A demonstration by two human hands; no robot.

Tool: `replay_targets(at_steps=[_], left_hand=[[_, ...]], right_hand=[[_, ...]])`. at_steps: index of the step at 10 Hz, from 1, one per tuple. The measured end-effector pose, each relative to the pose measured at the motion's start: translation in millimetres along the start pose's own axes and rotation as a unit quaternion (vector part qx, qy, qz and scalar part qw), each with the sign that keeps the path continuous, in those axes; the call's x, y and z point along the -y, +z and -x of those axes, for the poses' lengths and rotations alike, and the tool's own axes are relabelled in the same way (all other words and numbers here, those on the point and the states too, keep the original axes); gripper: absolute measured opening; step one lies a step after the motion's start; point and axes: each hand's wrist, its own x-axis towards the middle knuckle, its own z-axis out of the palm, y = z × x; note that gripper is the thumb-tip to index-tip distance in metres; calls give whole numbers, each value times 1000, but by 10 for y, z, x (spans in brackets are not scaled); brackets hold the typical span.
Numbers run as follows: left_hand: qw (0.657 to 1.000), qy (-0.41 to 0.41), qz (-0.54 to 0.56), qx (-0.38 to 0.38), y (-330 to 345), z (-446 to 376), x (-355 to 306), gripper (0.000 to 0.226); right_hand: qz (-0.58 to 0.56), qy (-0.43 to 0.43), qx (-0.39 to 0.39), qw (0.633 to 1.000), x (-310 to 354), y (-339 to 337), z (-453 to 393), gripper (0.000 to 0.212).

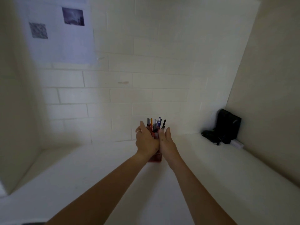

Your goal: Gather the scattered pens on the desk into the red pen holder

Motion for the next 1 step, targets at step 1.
replay_targets(at_steps=[1], left_hand=[[997,34,-43,-51,-155,103,-267,98]], right_hand=[[23,-27,-44,998,216,-109,107,63]])
